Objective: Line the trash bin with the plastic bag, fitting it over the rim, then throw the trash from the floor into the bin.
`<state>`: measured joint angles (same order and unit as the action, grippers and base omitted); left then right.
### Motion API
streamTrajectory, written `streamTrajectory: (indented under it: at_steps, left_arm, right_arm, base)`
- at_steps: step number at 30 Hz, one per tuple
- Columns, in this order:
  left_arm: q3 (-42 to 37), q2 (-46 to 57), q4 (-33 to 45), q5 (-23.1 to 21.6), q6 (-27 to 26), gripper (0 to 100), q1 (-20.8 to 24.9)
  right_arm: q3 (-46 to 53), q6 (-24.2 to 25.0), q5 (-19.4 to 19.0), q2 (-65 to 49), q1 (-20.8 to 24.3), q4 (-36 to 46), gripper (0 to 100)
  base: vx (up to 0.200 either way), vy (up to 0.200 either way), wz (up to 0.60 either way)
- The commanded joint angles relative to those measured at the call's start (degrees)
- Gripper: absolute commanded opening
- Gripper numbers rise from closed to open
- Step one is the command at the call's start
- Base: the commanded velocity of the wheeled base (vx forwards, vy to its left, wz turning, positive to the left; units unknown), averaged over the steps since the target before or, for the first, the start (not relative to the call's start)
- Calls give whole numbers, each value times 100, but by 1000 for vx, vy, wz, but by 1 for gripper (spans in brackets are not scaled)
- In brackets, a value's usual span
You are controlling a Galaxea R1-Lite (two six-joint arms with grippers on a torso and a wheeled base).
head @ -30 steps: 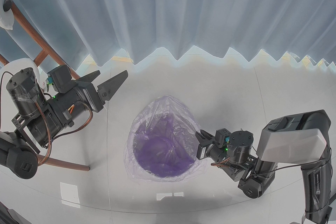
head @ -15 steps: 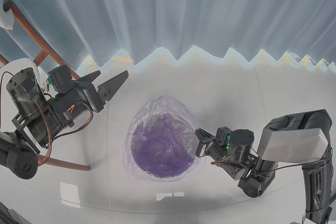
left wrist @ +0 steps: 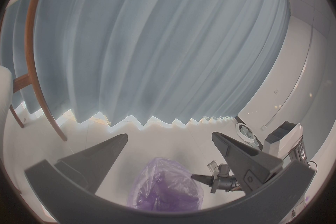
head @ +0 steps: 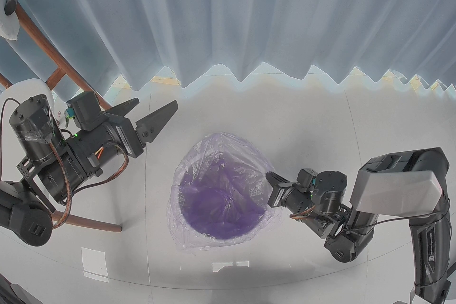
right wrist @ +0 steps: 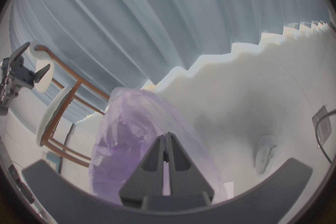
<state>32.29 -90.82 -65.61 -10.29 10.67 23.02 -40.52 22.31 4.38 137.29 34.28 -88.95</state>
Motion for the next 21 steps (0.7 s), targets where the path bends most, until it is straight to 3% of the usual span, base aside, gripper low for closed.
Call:
streamTrajectory:
  at_steps: [1, 21]
  left_arm:
    - [-4, -6, 4, 1, -3, 100, 1]
    - [-48, 3, -4, 1, -3, 100, 10]
  right_arm:
    - [-211, -51, 2, 52, -220, -105, 0]
    - [-887, 37, 2, 685, -703, -105, 0]
  base:
    - [0, 0, 0]
    - [0, 0, 0]
